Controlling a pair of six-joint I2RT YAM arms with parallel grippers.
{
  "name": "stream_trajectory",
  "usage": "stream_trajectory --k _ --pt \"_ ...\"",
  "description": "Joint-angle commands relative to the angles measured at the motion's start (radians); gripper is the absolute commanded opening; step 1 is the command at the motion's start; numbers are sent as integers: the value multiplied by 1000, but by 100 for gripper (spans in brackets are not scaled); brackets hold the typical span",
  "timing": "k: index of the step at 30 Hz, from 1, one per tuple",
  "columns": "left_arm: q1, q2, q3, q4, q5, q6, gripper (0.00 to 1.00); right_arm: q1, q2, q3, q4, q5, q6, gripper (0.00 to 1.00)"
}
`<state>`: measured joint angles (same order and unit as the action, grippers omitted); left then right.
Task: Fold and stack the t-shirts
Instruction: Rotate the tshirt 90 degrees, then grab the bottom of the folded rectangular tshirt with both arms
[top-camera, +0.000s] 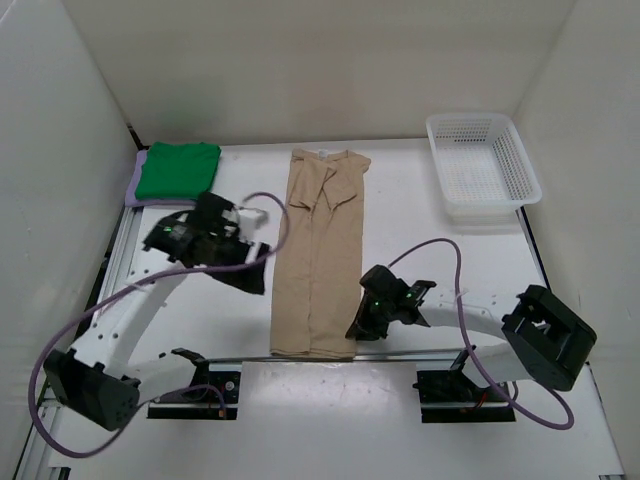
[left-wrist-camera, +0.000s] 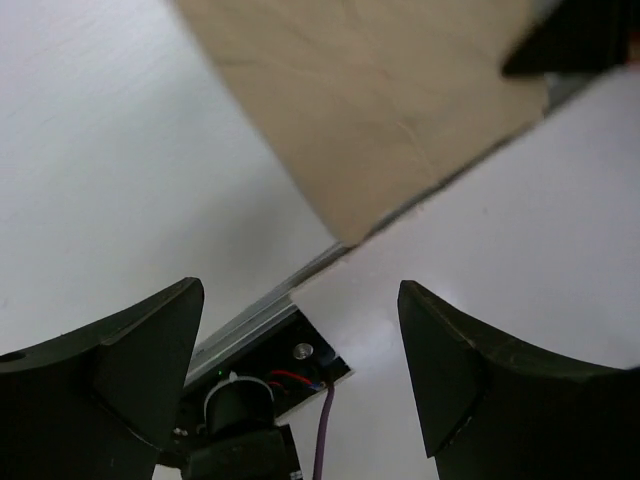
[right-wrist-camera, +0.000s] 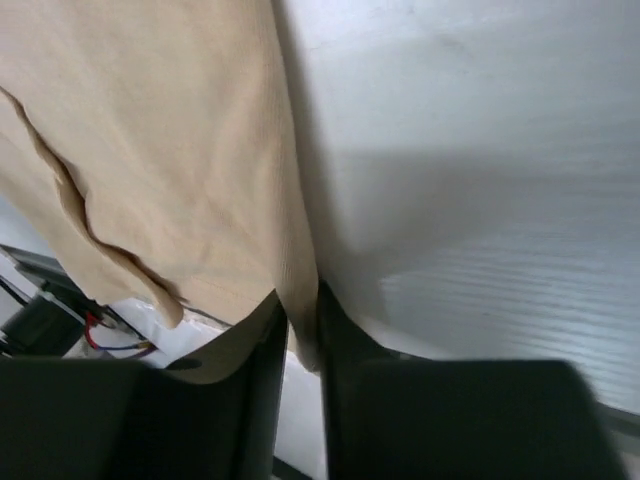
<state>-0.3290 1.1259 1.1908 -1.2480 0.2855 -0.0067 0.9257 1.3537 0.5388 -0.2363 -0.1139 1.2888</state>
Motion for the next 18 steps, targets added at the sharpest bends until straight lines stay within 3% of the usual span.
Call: stream_trajectory --k 1,2,6,10,13,15,18 --pt "-290 37 -40 77 -53 7 89 -40 -7 -16 -66 -26 -163 30" --pt "-301 37 -68 108 -16 7 89 -50 -17 1 -81 -26 -187 40" --pt "-300 -56 -219 362 -89 7 89 -50 -37 96 -156 0 -313 55" --pt "-361 -193 -377 640 2 7 91 -50 -73 83 -167 0 -322 59" --pt "-389 -157 -525 665 55 7 91 -41 -94 69 -167 9 -295 59" --pt "-358 -103 -666 679 122 7 84 -30 -103 55 -158 10 -295 59" --pt "-337 -103 -721 720 132 7 79 7 -139 55 -149 60 -273 59"
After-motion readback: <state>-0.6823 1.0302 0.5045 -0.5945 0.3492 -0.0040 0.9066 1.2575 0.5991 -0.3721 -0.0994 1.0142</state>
